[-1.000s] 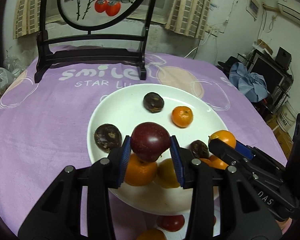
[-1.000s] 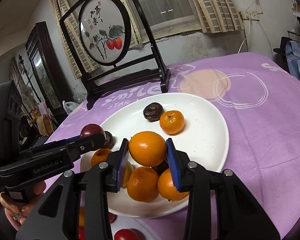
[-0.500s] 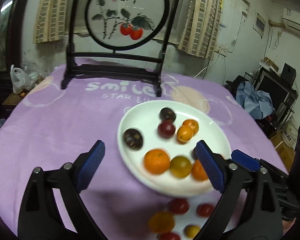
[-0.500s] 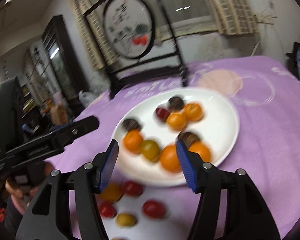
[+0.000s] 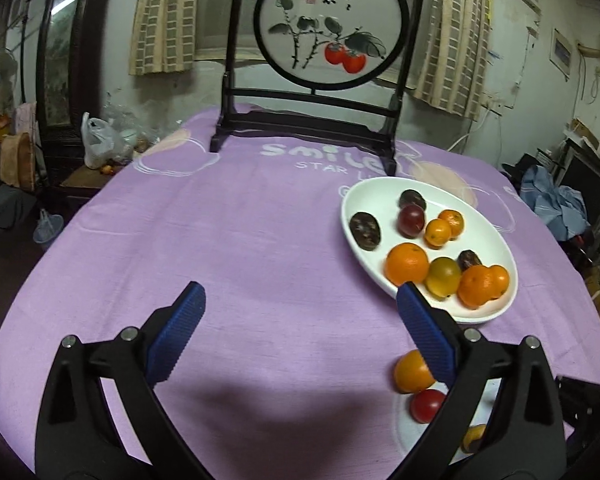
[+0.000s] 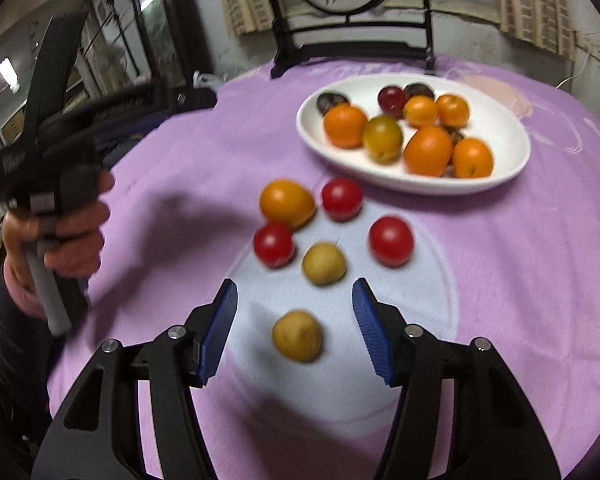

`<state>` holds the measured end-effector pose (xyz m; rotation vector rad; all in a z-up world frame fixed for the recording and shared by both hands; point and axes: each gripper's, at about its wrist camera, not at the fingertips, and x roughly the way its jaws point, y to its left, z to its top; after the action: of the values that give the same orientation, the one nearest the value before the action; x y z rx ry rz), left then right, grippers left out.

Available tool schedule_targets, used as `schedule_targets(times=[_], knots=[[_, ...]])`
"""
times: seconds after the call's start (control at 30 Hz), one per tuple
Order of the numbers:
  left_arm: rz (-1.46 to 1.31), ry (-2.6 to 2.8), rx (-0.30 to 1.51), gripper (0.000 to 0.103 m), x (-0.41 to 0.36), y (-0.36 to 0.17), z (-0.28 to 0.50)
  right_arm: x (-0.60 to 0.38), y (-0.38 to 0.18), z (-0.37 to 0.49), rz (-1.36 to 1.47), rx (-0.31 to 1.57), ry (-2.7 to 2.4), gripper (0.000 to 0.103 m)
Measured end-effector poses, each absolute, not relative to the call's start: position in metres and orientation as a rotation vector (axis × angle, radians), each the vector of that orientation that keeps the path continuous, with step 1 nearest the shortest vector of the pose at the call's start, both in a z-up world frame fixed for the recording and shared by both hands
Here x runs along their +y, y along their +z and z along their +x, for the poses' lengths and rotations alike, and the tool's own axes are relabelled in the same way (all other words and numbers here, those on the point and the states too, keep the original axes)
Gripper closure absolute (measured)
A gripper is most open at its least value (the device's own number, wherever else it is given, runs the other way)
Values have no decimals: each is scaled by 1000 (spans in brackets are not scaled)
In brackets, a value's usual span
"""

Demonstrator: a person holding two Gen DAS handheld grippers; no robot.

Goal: Organize fruits
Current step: 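Grasp a small yellow fruit with the right tool, then grasp an orange tomato with the left tool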

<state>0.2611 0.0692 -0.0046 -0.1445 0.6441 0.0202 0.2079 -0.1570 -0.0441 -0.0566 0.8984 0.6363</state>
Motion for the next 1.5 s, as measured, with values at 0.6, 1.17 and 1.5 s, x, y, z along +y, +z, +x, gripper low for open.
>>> schedule_targets(times=[0.6,1.17,1.5], knots=[[-103,19,668,5,61,-8,264,-154,-56,196,-144,962,627,75],[-3,-268,811,29,10,-35,266,-185,-40,200,47,950,639,77],[-22,-326,874,44,-2,-52,272,-187,-39,200,53,941,618,77]])
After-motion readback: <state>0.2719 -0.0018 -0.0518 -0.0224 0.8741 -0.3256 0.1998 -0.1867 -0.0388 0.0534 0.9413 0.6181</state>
